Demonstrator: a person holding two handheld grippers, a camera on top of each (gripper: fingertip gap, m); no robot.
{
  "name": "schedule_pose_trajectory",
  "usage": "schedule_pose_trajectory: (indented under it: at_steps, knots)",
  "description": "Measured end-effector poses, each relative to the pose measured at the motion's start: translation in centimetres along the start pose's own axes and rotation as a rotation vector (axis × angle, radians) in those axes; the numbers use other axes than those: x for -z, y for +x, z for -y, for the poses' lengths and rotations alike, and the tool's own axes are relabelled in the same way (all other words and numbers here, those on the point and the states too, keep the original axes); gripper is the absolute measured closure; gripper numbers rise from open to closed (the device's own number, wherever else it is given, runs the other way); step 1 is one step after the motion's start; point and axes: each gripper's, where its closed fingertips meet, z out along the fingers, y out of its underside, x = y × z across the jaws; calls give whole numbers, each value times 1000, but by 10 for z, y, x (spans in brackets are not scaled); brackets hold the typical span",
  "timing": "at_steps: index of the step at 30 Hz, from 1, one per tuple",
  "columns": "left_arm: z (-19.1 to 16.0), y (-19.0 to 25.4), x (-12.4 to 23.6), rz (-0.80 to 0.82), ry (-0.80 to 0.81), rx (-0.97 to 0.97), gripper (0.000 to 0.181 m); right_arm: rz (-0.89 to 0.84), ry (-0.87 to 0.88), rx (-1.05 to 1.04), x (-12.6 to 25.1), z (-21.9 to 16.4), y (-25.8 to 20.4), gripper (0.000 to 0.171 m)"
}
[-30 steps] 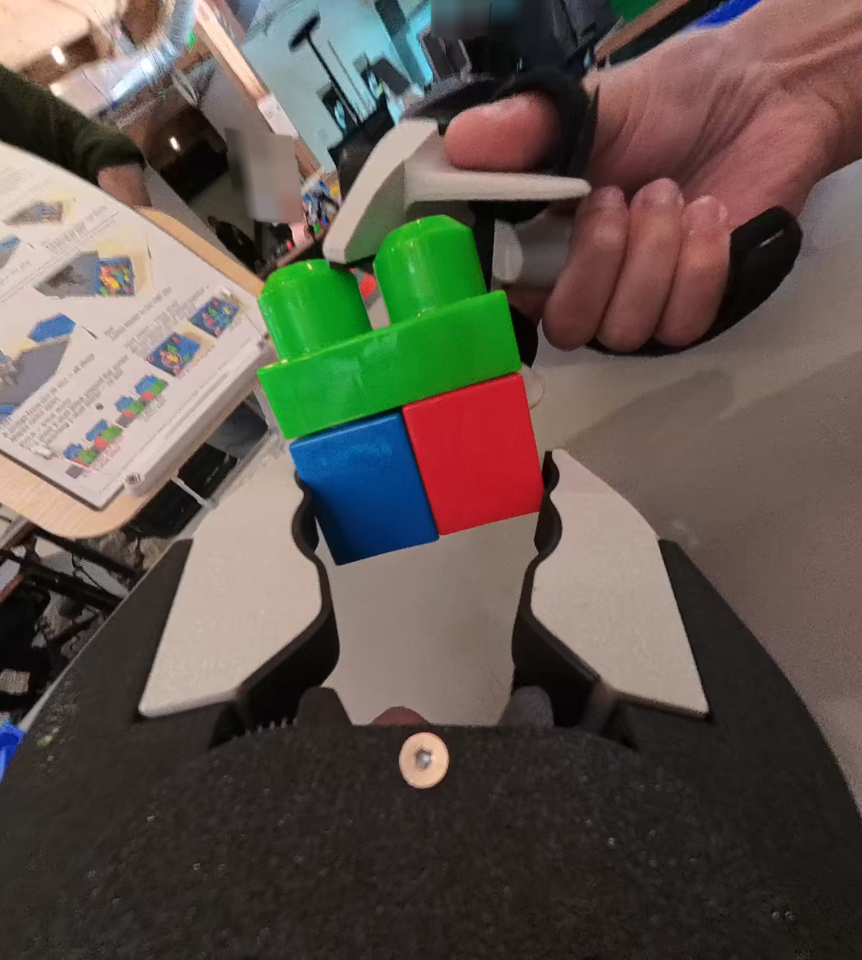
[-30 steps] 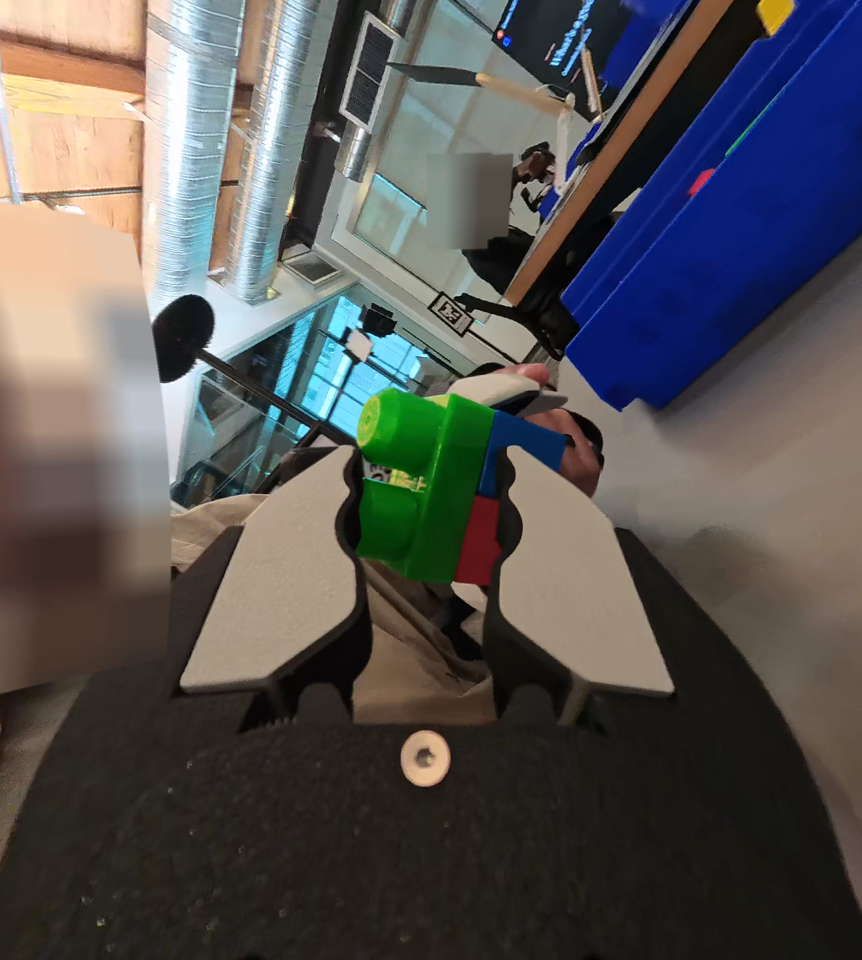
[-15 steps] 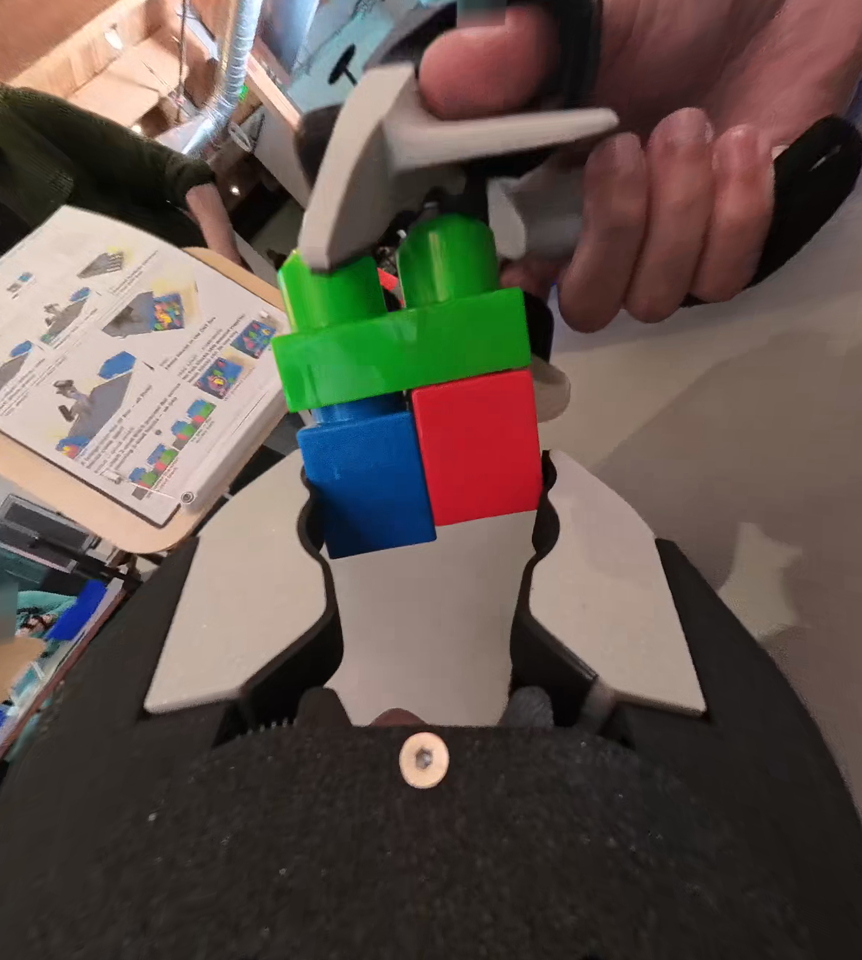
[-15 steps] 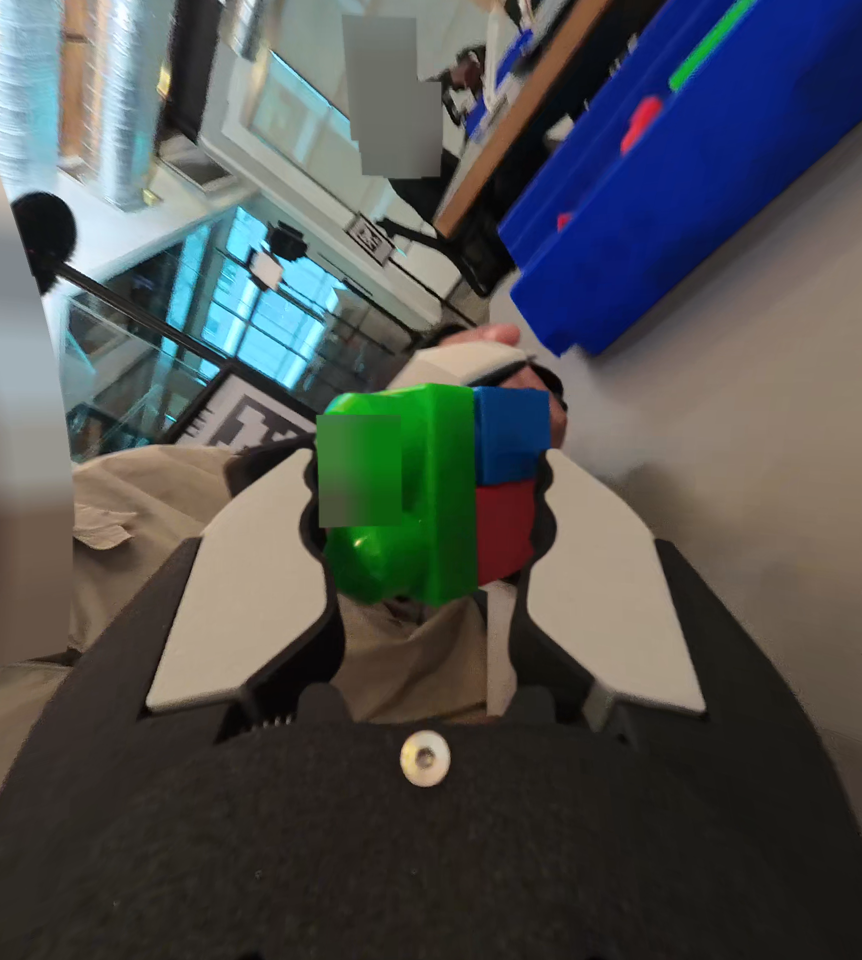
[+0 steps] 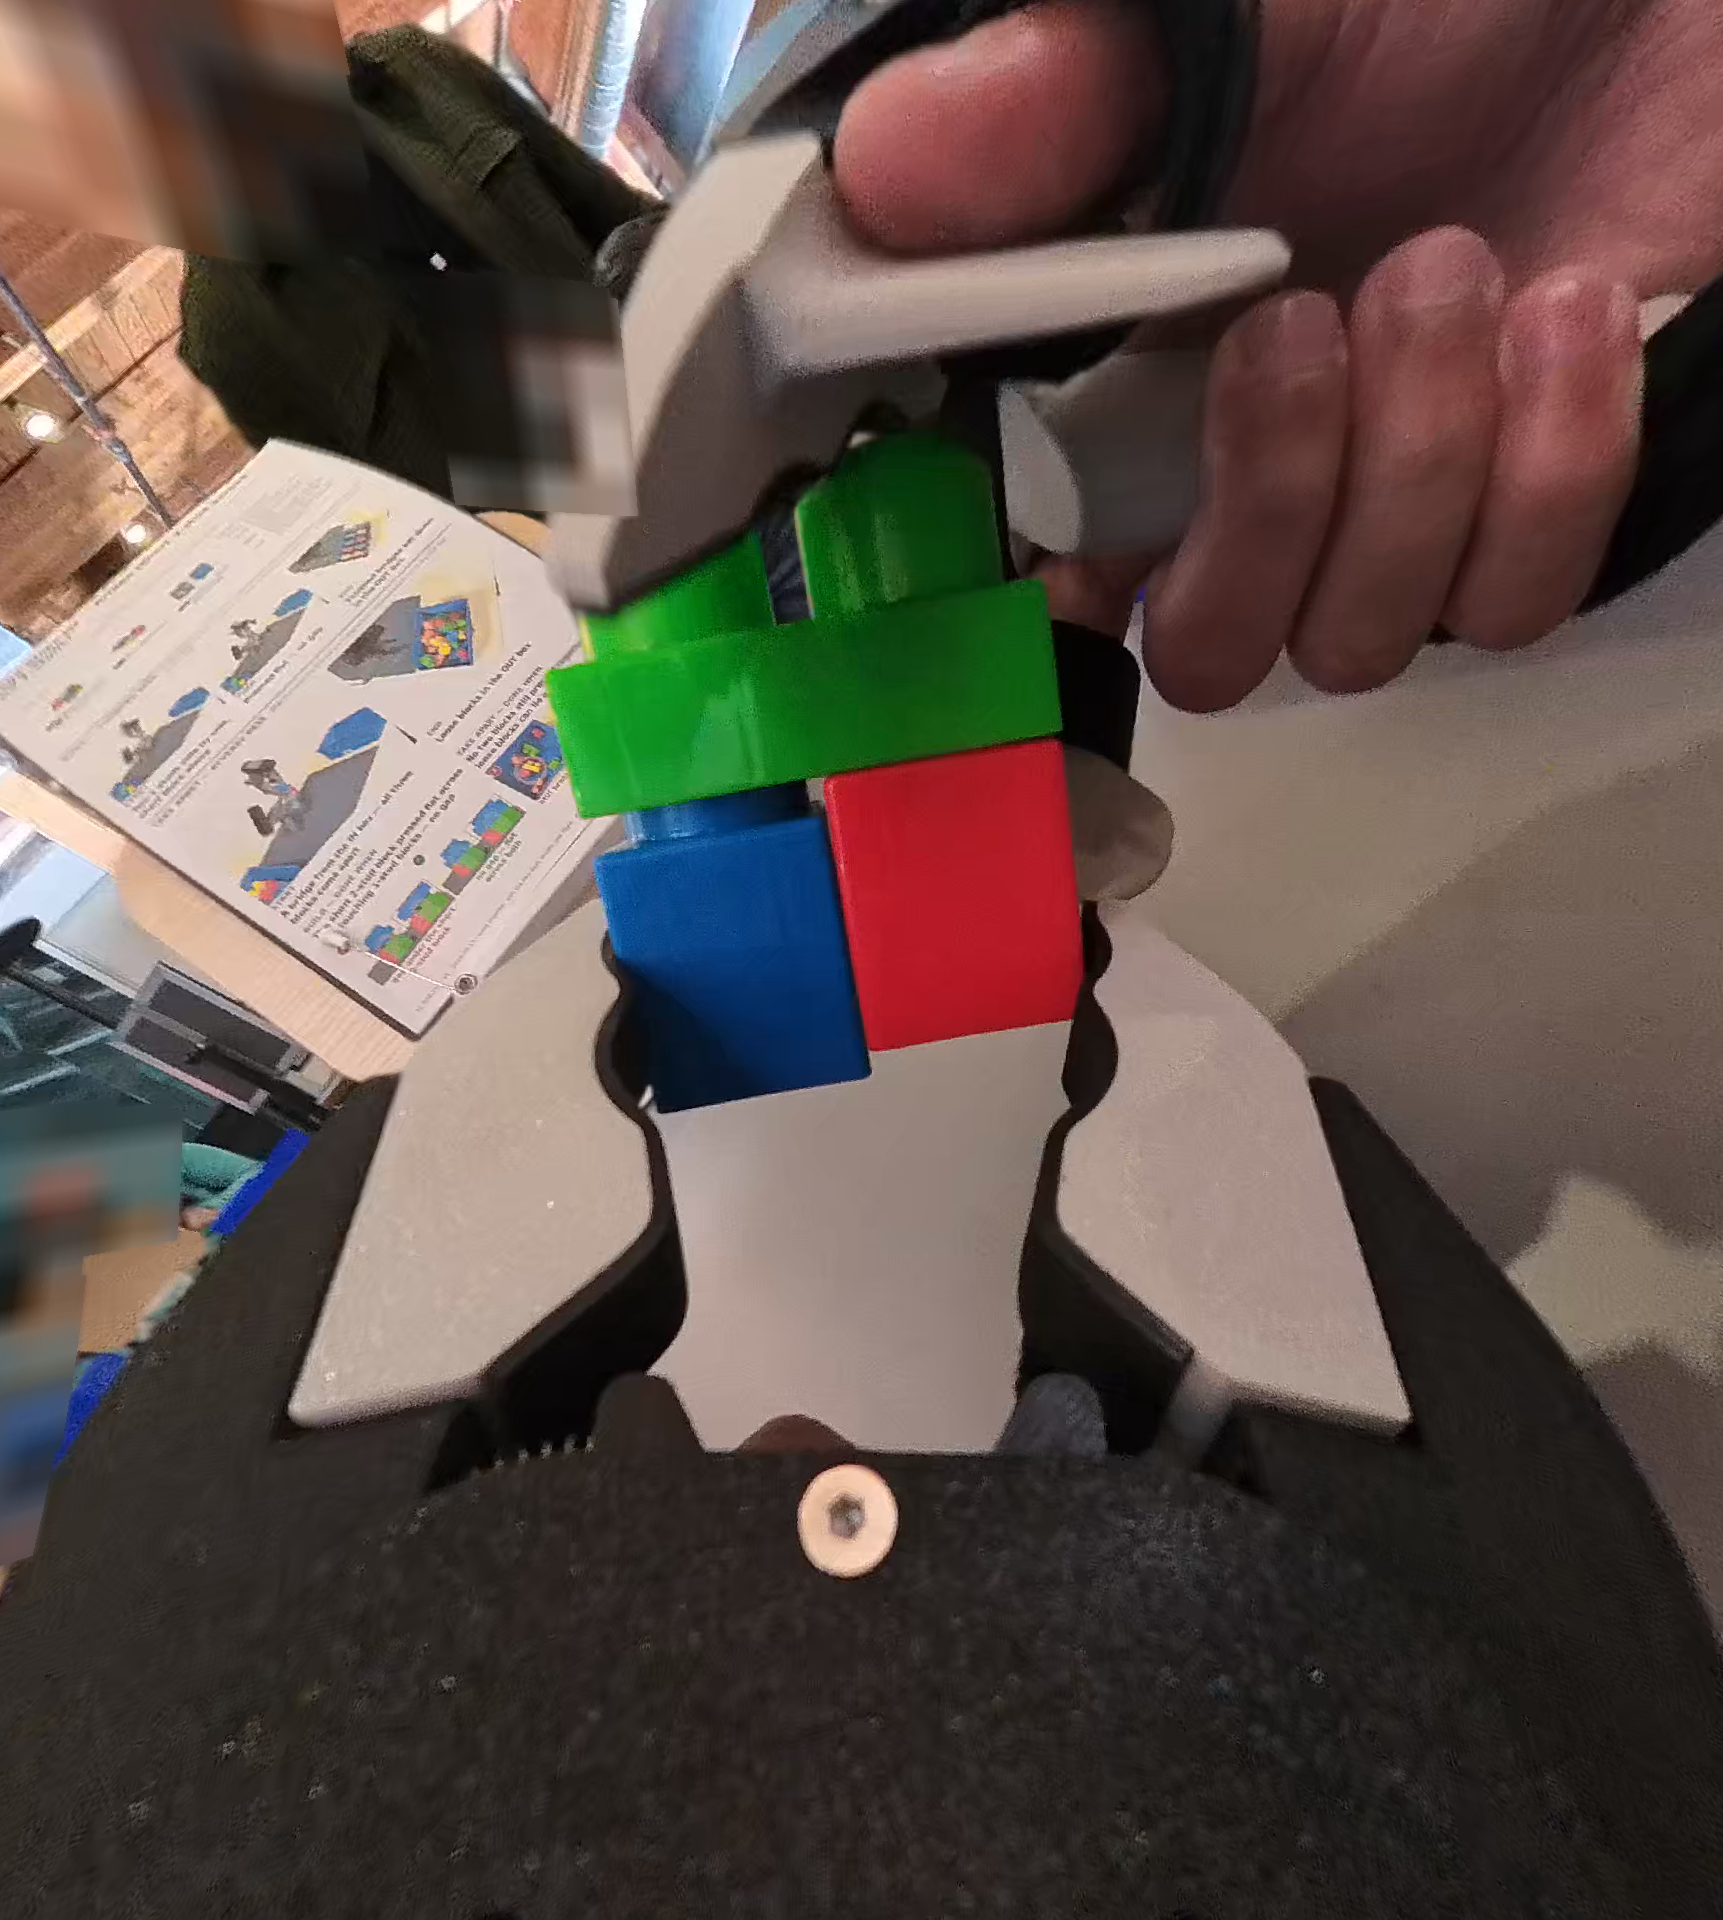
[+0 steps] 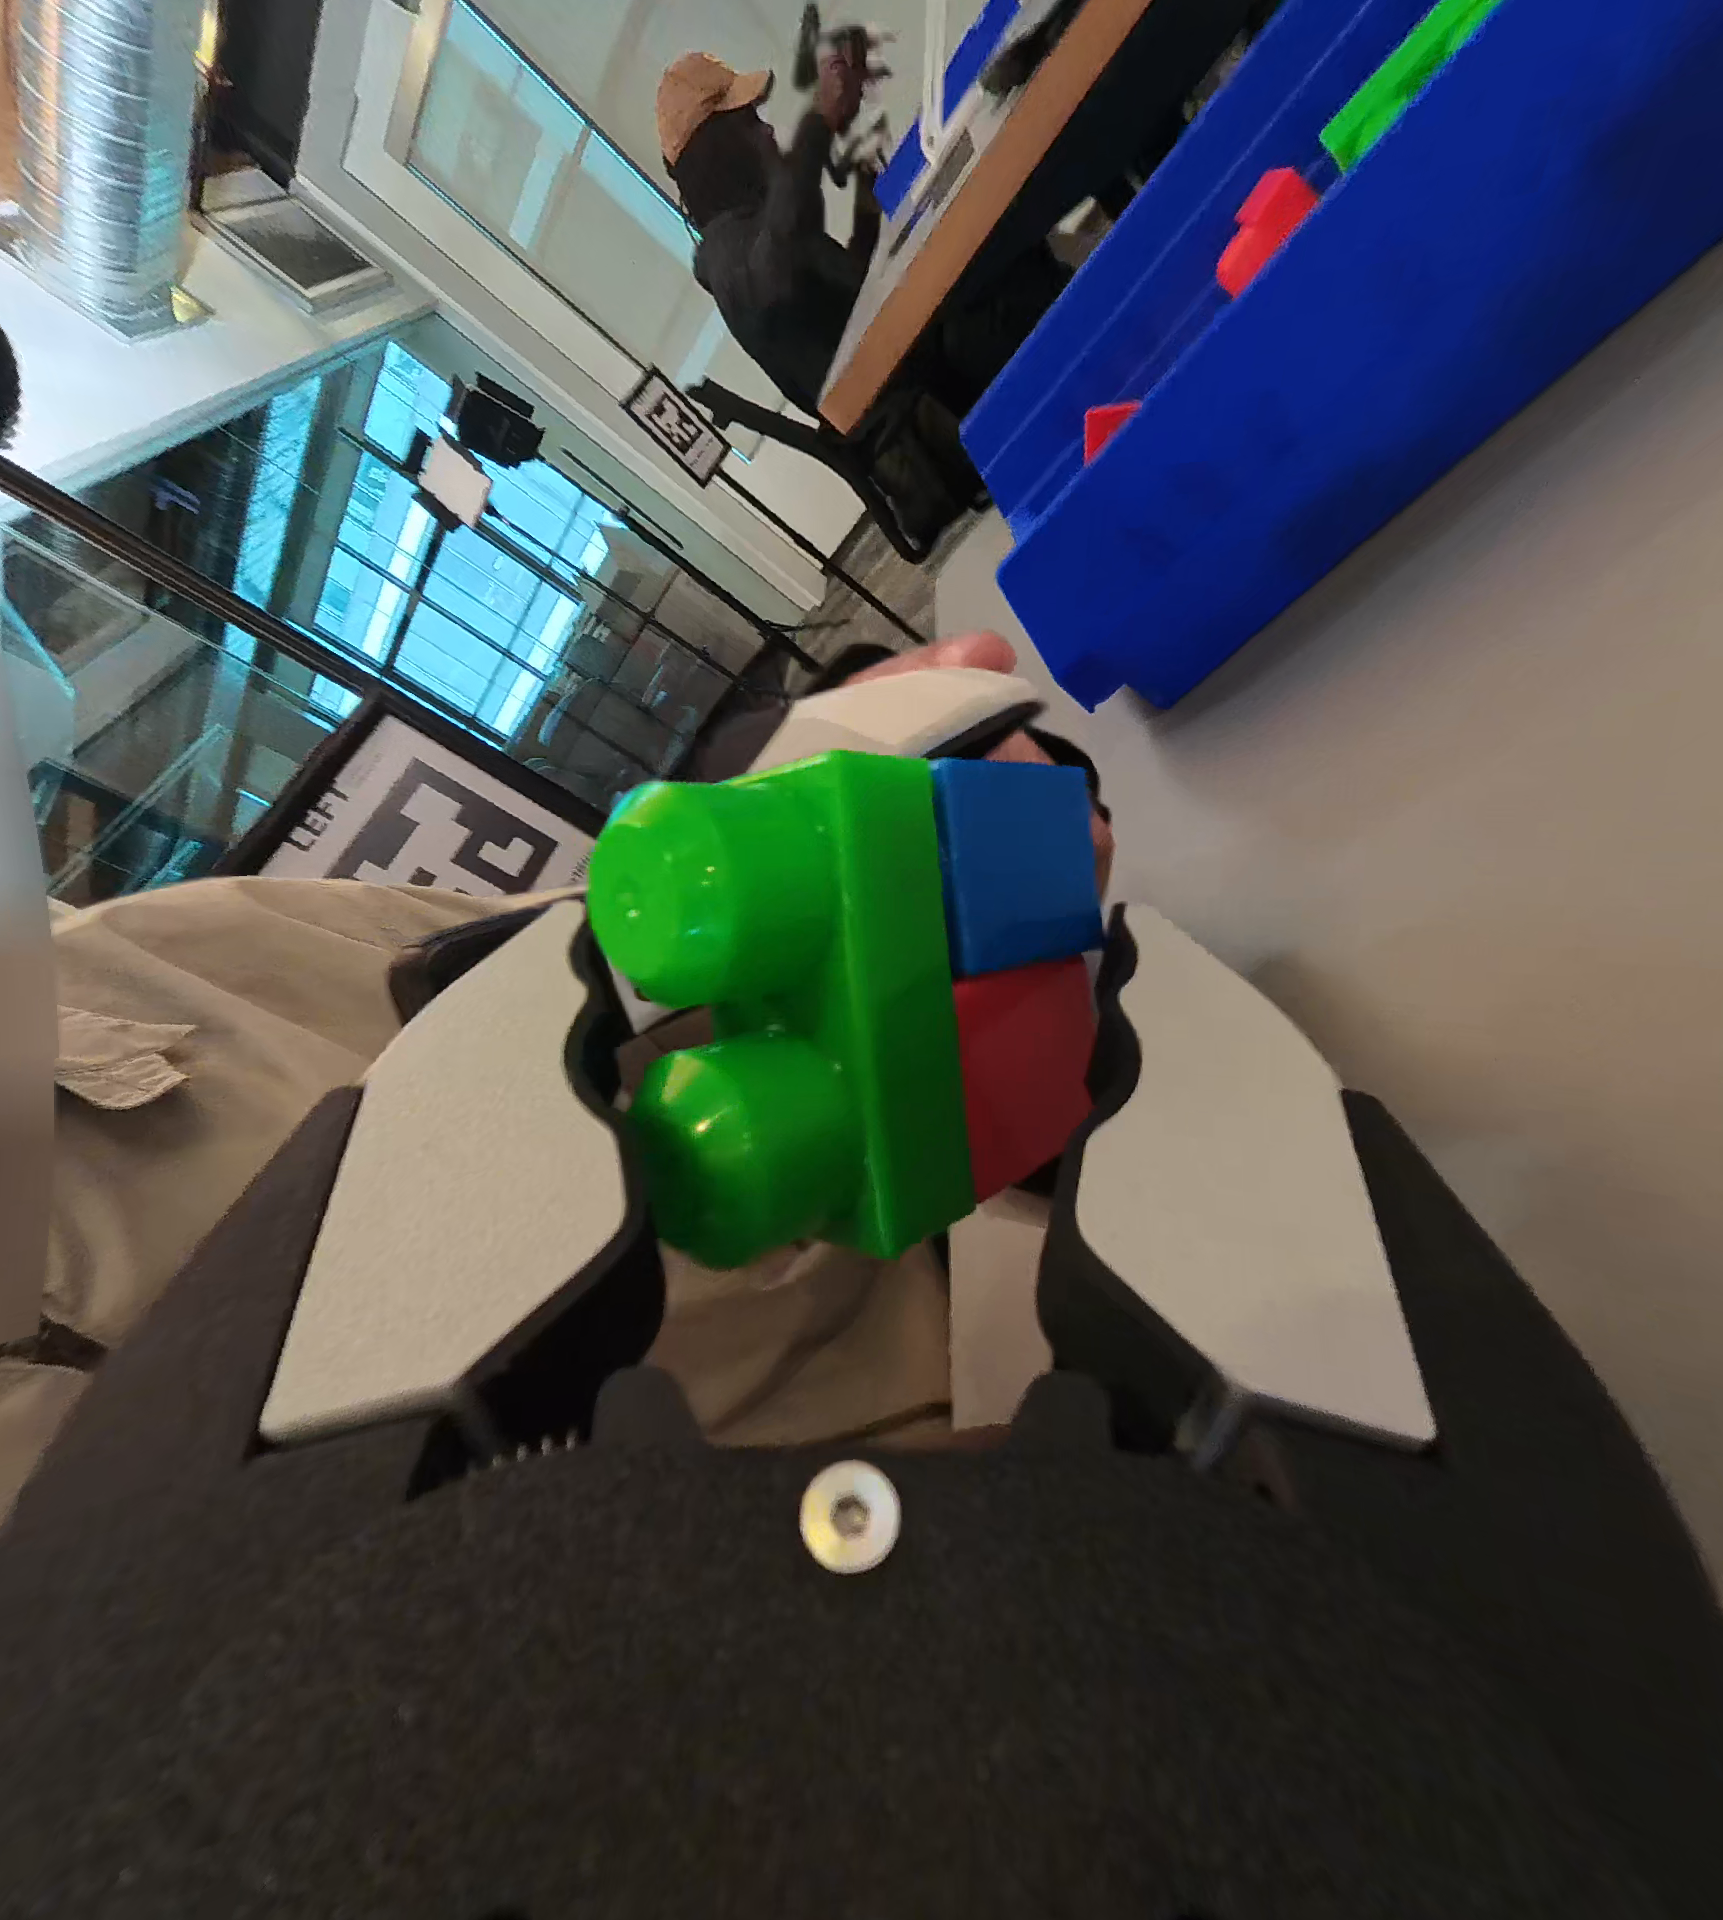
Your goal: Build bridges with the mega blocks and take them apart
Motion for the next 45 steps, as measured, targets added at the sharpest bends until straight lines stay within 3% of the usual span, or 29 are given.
schedule_pose_trajectory:
  at_steps: [6, 9, 13, 18, 21, 26, 30, 33, 35, 45]
  knots:
    - [7, -8, 7, -38, 42, 218, 102, 51, 58, -18, 5, 11, -10, 75]
    - [4, -13, 9, -46, 34, 297, 102, -2, 108, 57, 12, 20, -12, 76]
    - [-3, -11, 10, -92, -13, 417, 102, -194, 192, 216, 28, 28, -2, 79]
    - [1, -13, 14, -118, 32, 468, 102, -151, 238, 260, 30, 22, -18, 85]
    - [-1, -12, 15, -170, 10, 556, 102, -407, 212, 577, 41, 22, -11, 82]
    - [-3, -11, 20, -289, 24, 765, 102, -786, 84, 1182, 55, 14, -4, 95]
    - [5, -8, 27, -400, 61, 878, 102, -844, 27, 1430, 41, -3, 9, 98]
    - [11, -4, 33, -476, 73, 931, 102, -822, 54, 1460, 29, -3, 11, 89]
    - [8, -3, 34, -471, 48, 911, 102, -780, 52, 1436, 26, -3, 14, 93]
    - [-2, 3, 46, -411, 43, 687, 102, -292, 151, 787, 30, -11, -4, 93]
